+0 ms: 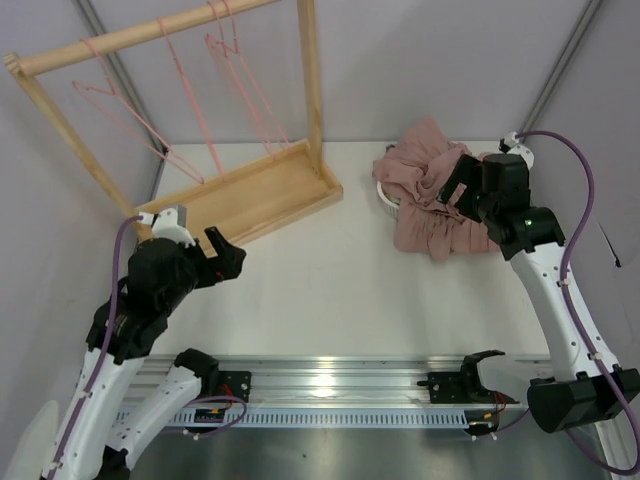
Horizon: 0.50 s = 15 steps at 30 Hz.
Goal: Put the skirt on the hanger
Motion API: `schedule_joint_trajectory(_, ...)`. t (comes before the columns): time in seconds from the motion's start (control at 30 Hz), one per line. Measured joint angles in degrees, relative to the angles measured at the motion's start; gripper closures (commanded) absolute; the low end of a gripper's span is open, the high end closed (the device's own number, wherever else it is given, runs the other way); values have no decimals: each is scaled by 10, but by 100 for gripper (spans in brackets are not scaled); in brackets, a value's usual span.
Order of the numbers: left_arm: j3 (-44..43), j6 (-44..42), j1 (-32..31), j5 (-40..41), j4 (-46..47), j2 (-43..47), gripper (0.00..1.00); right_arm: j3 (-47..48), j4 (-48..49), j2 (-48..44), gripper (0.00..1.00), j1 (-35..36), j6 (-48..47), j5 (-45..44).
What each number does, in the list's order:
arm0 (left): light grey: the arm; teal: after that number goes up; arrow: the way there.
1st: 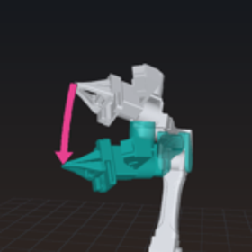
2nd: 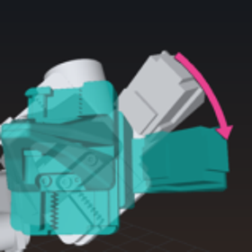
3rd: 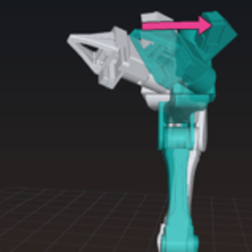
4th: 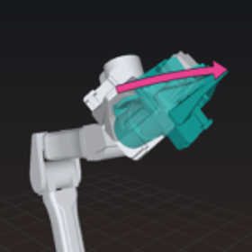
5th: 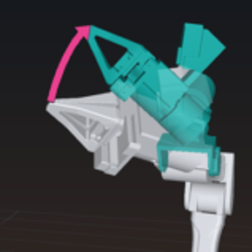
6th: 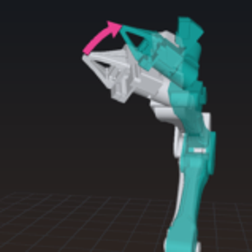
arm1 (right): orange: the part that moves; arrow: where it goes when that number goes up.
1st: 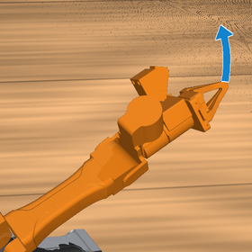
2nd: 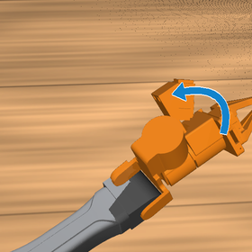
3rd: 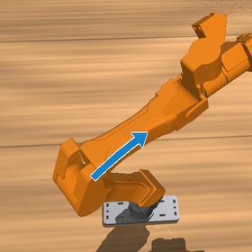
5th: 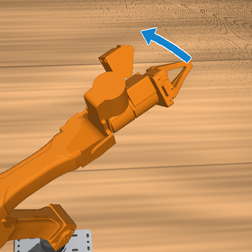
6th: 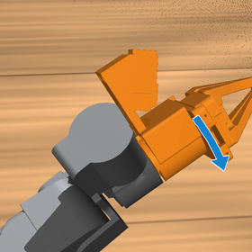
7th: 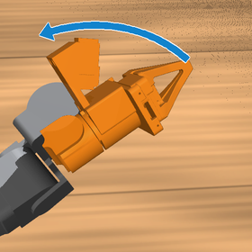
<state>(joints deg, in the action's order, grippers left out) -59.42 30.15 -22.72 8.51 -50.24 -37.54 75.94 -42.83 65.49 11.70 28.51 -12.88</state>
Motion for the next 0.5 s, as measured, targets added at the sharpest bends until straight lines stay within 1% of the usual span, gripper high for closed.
schedule_joint_trajectory(0.17, 25, -2, 0, -23, 14, 64, 1, 9, 0, 18, 1, -15, 2, -6)
schedule_joint_trajectory(0.3, 30, -16, 0, -59, 36, 68, 1, 48, 5, 64, 1, -49, 0, 1)
schedule_joint_trajectory(0.5, 76, -33, 0, -104, 71, 76, 1, 110, 56, 149, 1, -95, -20, 5)
